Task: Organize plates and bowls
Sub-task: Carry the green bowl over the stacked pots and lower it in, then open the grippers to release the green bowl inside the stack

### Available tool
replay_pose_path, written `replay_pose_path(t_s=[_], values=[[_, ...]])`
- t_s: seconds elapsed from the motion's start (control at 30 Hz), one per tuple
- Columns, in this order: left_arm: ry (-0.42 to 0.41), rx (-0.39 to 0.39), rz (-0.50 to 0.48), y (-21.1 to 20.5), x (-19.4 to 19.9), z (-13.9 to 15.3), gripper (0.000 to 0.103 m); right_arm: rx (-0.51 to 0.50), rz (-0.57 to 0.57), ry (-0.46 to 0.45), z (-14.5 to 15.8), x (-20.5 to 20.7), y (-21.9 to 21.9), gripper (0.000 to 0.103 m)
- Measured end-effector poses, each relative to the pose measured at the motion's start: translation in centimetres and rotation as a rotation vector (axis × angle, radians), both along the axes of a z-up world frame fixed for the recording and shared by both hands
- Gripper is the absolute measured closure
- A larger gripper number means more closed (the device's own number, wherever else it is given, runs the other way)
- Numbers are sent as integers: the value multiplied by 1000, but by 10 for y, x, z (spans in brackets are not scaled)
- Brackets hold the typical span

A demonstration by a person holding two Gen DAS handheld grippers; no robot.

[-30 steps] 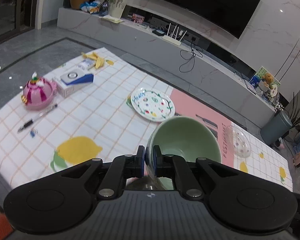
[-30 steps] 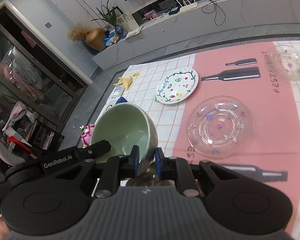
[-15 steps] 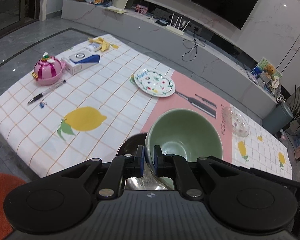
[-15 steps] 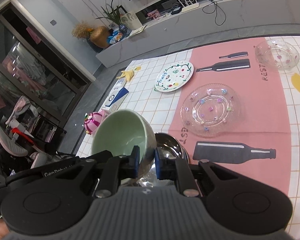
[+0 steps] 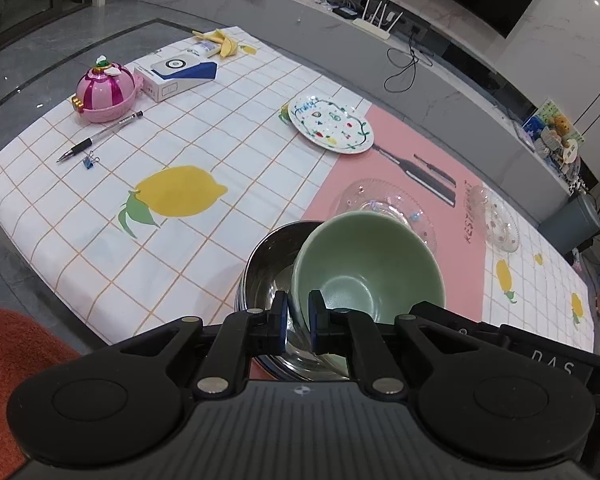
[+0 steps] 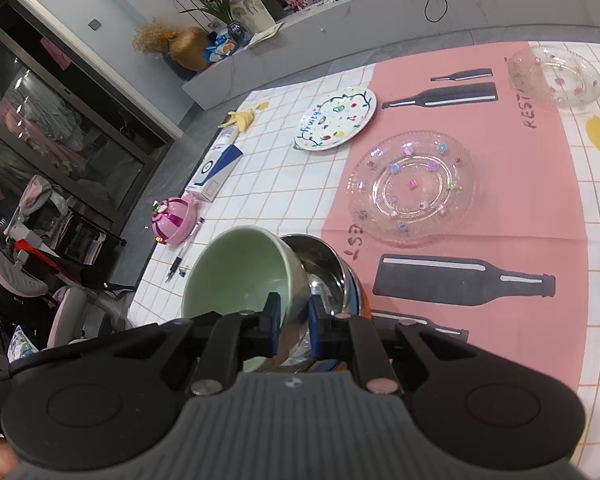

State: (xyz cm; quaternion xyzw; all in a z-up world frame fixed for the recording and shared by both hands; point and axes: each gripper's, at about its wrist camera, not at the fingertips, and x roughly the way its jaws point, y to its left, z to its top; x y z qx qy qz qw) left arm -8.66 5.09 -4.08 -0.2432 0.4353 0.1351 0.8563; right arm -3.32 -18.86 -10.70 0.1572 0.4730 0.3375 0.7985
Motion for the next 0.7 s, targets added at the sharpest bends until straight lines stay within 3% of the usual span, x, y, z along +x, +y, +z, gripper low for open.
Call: replay_pose_path(t_s=[0.3, 0.7], values=[[48, 47, 5, 3, 12, -11, 92, -41, 28, 25, -19, 11, 15, 91], [73, 105, -31, -1, 18, -18, 90, -158, 65, -106, -21, 4, 36, 92]])
